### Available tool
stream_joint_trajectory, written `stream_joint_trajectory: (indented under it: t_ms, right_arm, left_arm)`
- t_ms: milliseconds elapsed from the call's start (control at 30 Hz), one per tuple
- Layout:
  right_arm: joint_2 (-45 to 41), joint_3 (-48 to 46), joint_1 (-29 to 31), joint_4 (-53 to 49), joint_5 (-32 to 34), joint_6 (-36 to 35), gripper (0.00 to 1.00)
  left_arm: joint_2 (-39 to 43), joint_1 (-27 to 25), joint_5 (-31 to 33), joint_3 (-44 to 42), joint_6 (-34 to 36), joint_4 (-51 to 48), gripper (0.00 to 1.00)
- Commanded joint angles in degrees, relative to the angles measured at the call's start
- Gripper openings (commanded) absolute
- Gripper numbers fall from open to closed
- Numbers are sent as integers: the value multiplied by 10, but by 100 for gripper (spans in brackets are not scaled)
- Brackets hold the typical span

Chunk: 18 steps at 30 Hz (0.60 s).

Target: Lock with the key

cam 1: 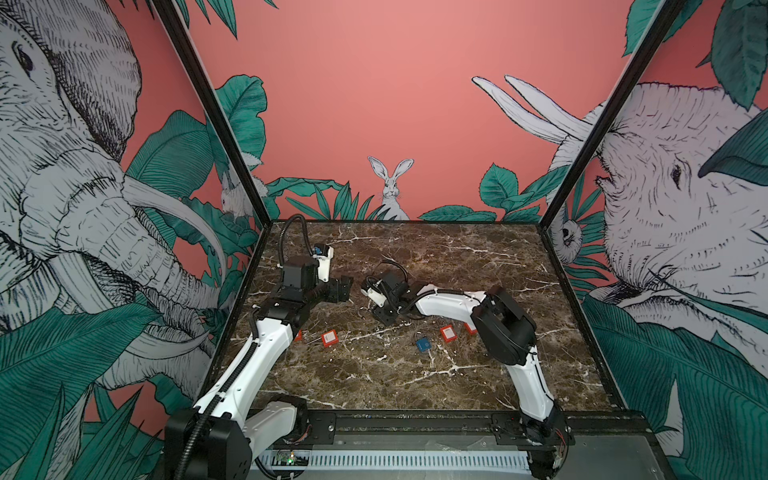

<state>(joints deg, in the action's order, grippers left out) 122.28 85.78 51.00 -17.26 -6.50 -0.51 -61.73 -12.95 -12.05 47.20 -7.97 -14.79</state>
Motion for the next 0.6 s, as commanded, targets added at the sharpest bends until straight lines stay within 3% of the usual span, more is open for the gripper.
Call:
stream_joint_trajectory:
  t_ms: [0,133,200,300,467,567]
  right_arm:
    - [-56,-24,3,-36,2,-43,30]
    - [-126,-63,-1,-29,-13,-105,26]
    - [-167,-92,-11,-25,-40,-141,25]
    - [-219,-138,-30,-29,-66,-178,25]
    - [-283,-148,-54,-79,-91,-210,25]
    - [-313,-148,-64,-104,-109,-228,26]
  left_arm:
    - [18,4,-19,-9,9,21,82]
    - [16,4,-98,-16,65,39,75]
    - [14,4,-142,-22,81,49,63]
    - [5,4,-227,-32,112,64,54]
    - [-25,3,-386,-48,134,112,54]
    - [-38,3,-431,-58,151,126,53]
